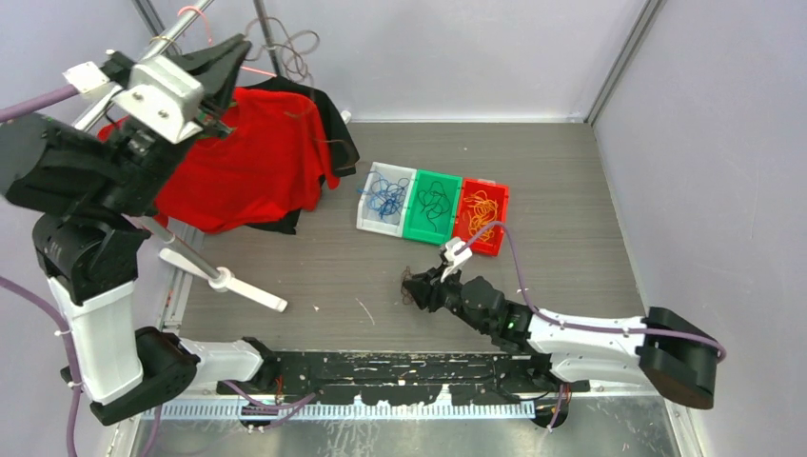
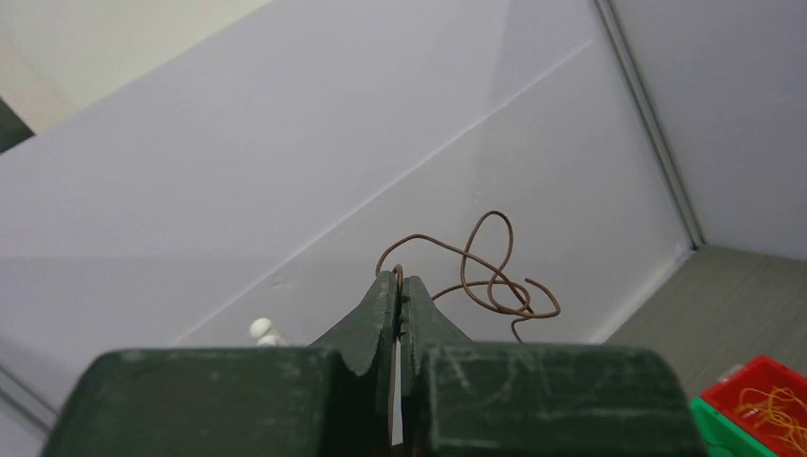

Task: Untangle the cables

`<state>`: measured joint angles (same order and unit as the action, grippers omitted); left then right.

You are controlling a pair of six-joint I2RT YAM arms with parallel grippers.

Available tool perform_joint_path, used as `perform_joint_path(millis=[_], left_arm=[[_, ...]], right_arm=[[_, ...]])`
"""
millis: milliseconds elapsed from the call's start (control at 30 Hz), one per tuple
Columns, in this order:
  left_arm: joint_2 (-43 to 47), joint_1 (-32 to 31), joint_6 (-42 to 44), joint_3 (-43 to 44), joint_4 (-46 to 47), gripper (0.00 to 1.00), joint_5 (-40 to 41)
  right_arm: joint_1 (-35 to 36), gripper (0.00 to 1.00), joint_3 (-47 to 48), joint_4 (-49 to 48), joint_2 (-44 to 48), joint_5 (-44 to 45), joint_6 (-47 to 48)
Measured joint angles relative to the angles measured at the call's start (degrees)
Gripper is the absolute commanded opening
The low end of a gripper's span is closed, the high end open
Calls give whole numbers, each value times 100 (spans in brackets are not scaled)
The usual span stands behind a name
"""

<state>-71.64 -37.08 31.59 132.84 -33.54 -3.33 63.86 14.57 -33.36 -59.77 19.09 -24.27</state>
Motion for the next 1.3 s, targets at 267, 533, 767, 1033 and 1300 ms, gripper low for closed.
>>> perform_joint_path(millis=[267,533,767,1033,1300], left_arm=[[-155,0,-299,-179,-415,0,-420],[-146,0,-575,-358,-448,0,-651],[-87,0,-621,-634,-461,0,-732],[31,0,-754,-785,-472,0,-789],[85,0,-946,-994,-470,0,-881]], right_arm=[[0,55,800,1202,986,-601,448],[-17,60,1515,1749,1093,-656,852],[-39,66,2308,1368,149,-975,1025],[-74,55,3289,730,-1121,-1335,1047],[-350,39,3740,81,-1880,-407,1108]])
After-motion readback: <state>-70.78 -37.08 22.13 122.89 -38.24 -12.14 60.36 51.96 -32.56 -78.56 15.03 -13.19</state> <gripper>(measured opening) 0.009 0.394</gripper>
